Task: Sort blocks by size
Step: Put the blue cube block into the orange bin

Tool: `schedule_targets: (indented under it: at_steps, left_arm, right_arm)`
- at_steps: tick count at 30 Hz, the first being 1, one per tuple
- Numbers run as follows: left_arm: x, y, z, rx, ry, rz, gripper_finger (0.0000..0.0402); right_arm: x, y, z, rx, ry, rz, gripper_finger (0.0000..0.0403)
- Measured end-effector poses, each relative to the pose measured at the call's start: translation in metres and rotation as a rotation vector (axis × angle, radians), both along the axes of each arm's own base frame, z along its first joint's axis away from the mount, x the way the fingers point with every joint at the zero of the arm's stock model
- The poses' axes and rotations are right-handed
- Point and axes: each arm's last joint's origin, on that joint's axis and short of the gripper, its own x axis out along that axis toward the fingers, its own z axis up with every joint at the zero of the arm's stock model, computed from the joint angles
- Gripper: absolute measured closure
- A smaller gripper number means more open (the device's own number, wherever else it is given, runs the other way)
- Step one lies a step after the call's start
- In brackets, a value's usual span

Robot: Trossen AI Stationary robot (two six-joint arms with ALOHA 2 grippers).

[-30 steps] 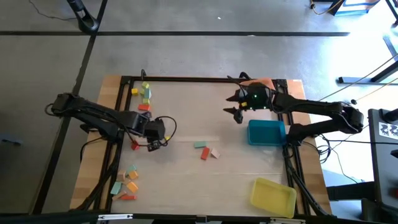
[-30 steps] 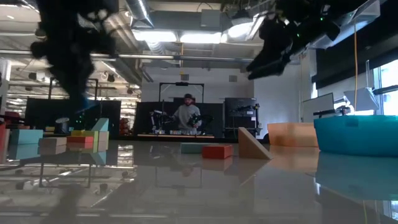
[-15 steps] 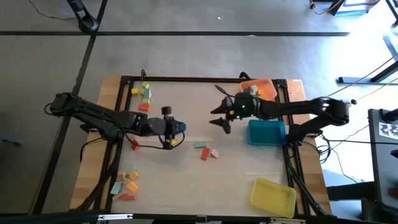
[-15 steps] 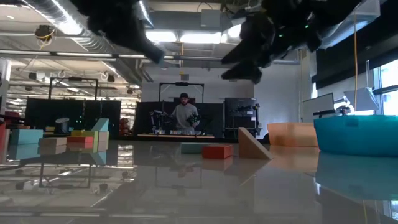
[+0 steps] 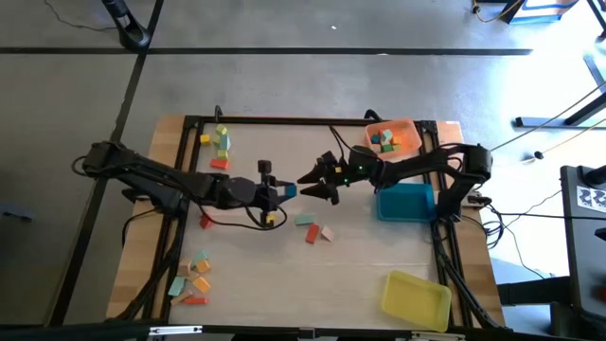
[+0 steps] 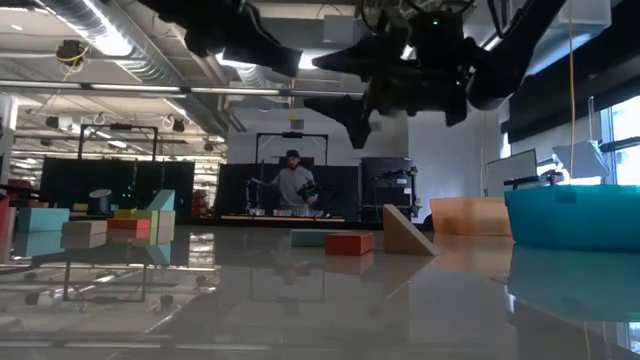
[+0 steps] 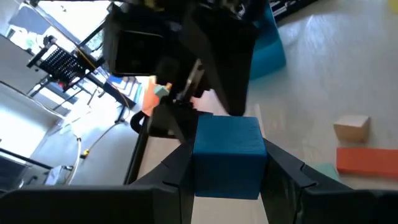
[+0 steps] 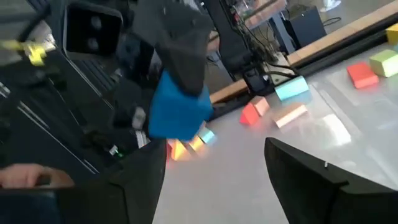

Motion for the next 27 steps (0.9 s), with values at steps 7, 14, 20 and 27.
schedule_targets:
  at_steps: [7,14,20,27]
  left_arm:
    - [0.008,-0.001,-0.006,0.049,0.003,0.006,0.0283]
    - [0.011,-0.002,-0.006,0.071,-0.020,0.020,0.0283]
    - [0.010,-0.003,-0.005,0.101,-0.010,0.005,0.0279]
    - [0.011,-0.003,-0.005,0.099,-0.013,0.000,0.0276]
  right_arm:
    - [0.009,0.016,0.008,-0.025,-0.039,0.044,0.0134]
    - [0.013,0.020,0.013,-0.057,-0.065,-0.007,0.0134]
    - [0.017,0.022,0.016,-0.068,-0.062,0.000,0.0139]
    - [0.021,0.024,0.020,-0.100,-0.058,0.009,0.0217]
